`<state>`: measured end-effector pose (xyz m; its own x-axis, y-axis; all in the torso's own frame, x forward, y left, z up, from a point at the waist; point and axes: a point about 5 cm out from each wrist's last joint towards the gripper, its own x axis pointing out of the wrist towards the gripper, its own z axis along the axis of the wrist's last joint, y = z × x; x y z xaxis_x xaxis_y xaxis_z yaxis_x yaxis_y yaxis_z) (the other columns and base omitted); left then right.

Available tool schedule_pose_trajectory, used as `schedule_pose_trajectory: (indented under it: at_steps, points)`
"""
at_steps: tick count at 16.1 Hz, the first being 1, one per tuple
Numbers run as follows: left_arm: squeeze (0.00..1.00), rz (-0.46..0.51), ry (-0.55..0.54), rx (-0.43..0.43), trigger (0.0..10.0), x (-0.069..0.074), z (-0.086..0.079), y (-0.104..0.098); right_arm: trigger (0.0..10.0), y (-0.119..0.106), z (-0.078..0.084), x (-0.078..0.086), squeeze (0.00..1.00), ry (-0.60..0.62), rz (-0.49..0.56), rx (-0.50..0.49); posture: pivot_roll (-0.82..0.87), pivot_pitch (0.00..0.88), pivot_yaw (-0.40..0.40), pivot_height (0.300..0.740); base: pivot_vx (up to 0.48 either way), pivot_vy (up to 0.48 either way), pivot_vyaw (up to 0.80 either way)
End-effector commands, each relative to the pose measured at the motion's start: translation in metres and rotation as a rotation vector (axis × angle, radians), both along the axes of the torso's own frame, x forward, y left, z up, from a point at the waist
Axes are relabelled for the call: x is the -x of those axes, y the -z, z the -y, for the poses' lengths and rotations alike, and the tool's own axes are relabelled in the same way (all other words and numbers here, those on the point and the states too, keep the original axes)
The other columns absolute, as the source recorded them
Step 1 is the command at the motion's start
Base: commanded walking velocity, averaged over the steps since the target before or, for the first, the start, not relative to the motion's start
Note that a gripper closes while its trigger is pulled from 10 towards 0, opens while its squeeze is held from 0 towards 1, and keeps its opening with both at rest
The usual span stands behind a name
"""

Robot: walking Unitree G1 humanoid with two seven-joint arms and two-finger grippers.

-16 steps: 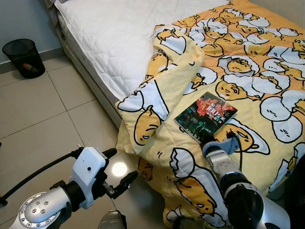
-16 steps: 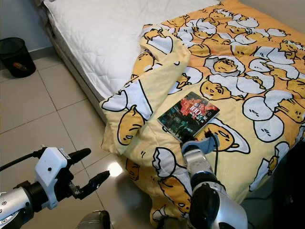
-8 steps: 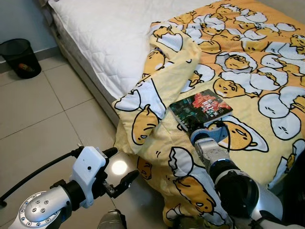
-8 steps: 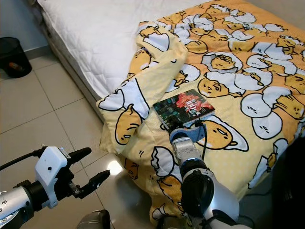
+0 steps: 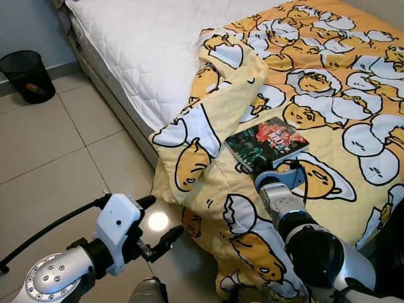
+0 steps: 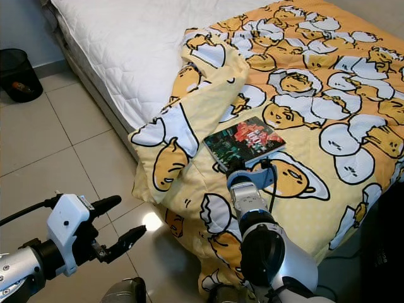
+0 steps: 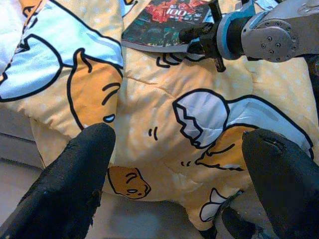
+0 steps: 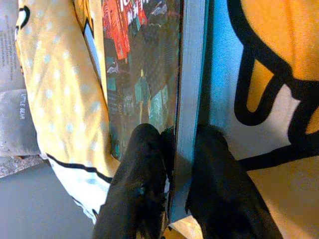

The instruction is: Clean up the room

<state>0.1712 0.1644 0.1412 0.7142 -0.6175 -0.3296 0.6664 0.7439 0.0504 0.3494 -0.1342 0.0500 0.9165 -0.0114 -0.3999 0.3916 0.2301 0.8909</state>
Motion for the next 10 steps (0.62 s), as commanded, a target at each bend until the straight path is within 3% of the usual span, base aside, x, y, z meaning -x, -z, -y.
schedule_pose_trajectory:
  at_steps: [1, 4, 8, 9, 10]
  points:
    - [0.46, 0.001, 0.003, -0.002, 10.0, 0.002, 0.001, -0.001, 0.0, -0.003, 0.004, -0.002, 0.0, 0.025, 0.002, -0.002, 0.3, 0.175, -0.054, 0.74, 0.0, 0.0, 0.0]
    - [0.46, 0.0, 0.002, -0.005, 10.0, 0.002, 0.0, 0.001, 0.0, -0.002, 0.004, -0.002, 0.0, 0.031, 0.007, -0.014, 0.3, 0.156, -0.055, 0.74, 0.0, 0.0, 0.0]
    - [0.46, 0.031, -0.024, -0.002, 10.0, -0.007, 0.0, 0.005, 0.0, -0.001, 0.011, -0.001, 0.0, 0.031, 0.019, 0.0, 0.28, 0.063, -0.074, 0.74, 0.0, 0.0, 0.0]
    - [0.46, 0.047, -0.052, 0.018, 10.0, -0.012, 0.0, 0.006, 0.0, 0.0, 0.012, 0.001, 0.0, -0.02, 0.028, 0.048, 0.25, 0.0, -0.083, 0.74, 0.0, 0.0, 0.0]
    - [0.46, 0.051, -0.062, 0.025, 10.0, -0.014, 0.0, 0.007, 0.0, 0.001, 0.012, 0.001, 0.0, -0.043, 0.03, 0.069, 0.25, 0.0, -0.083, 0.74, 0.0, 0.0, 0.0]
